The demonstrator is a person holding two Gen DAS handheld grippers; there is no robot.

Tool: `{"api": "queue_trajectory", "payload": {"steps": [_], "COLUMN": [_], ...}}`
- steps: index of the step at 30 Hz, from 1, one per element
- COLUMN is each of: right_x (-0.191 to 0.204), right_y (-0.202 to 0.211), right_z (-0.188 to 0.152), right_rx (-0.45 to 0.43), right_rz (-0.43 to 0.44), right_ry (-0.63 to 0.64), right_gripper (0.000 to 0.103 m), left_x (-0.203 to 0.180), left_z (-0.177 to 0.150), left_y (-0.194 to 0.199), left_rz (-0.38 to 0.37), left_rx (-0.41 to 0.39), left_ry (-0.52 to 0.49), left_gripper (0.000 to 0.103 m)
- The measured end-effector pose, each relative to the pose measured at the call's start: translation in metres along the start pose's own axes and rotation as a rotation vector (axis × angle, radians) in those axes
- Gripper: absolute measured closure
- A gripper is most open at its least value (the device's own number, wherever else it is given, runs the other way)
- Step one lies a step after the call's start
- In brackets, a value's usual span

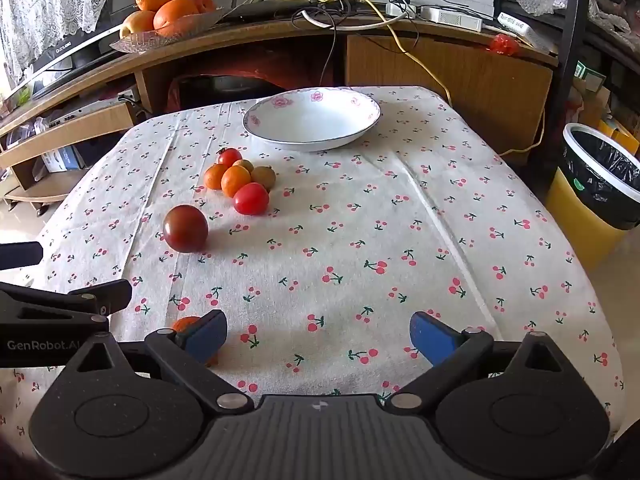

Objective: Organize fruits
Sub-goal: 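Move the right gripper toward the tangerine lying apart from the fruit cluster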

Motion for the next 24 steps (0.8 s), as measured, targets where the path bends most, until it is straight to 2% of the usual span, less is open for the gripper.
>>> {"api": "queue_trajectory", "payload": {"steps": [24], "right_x": [0.0015], "right_y": [-0.0003], "right_z": [-0.0024], "right_rx": [0.009], "right_rz": [0.010], "right_ry": [-0.003], "right_gripper": [0.013], "left_x": [0.0017], "left_z": [0.0006], "left_y": [0.0051], "left_rz": [0.005], "left_rx": [-0.010], "left_ry": [-0.007], "left_gripper": [0.000]}}
Point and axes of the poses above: each gripper's, at about its wrist camera, not at the fingertips, and y roughly against the way its jaws point, x to its left, z to its top, the point moved 9 cm from there along -y, roughly the way its jaws point, and after that the axes turned 2 degrees about y, right-handed, at the moved point
